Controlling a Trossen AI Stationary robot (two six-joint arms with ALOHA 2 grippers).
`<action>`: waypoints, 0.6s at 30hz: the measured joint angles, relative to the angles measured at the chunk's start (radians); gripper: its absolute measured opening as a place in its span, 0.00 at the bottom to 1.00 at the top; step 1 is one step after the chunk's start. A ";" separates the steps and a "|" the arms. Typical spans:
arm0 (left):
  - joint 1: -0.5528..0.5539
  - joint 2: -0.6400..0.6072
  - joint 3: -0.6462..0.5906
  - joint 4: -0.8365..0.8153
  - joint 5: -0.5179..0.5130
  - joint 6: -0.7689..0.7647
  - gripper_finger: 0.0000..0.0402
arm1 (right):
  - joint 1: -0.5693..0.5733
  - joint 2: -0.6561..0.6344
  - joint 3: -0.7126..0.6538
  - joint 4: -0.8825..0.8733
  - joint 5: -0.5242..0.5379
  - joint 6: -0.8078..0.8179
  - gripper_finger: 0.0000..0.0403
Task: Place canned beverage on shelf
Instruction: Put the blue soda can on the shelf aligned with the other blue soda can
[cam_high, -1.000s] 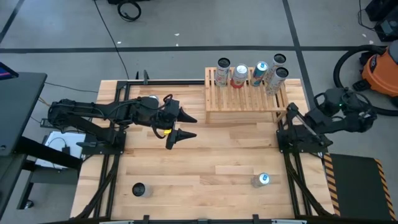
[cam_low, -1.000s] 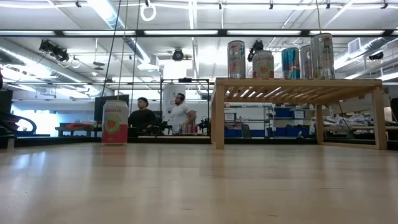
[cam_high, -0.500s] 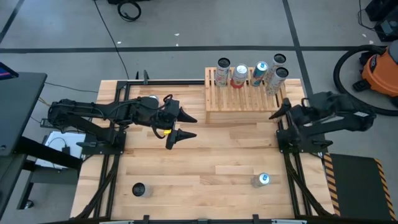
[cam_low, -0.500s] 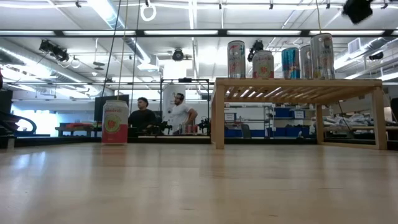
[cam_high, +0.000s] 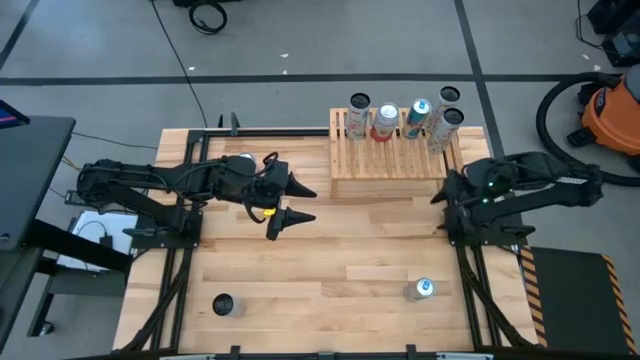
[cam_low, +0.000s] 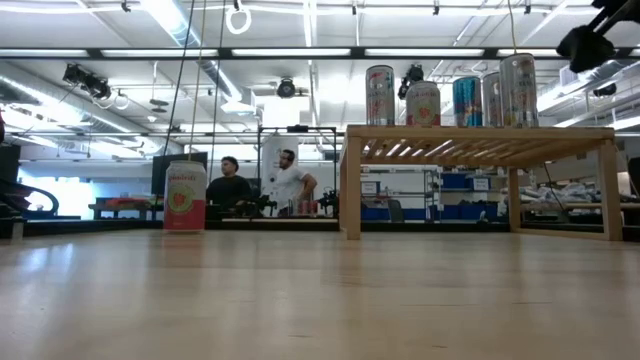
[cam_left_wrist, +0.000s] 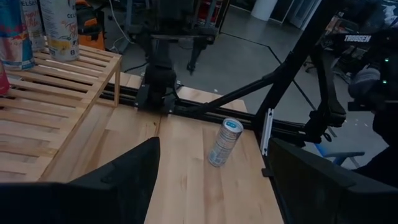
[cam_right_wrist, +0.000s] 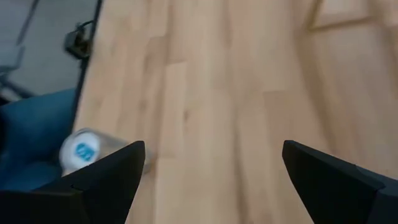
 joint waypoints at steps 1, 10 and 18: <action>0.000 0.000 0.000 -0.003 0.000 0.000 0.75 | 0.001 0.012 0.000 0.000 -0.023 0.006 0.97; 0.000 0.000 0.000 0.003 0.000 -0.004 0.75 | 0.128 0.071 0.000 0.079 -0.094 0.062 0.97; 0.000 0.000 0.000 0.007 0.000 -0.011 0.75 | 0.350 0.114 0.000 0.104 0.078 0.164 0.97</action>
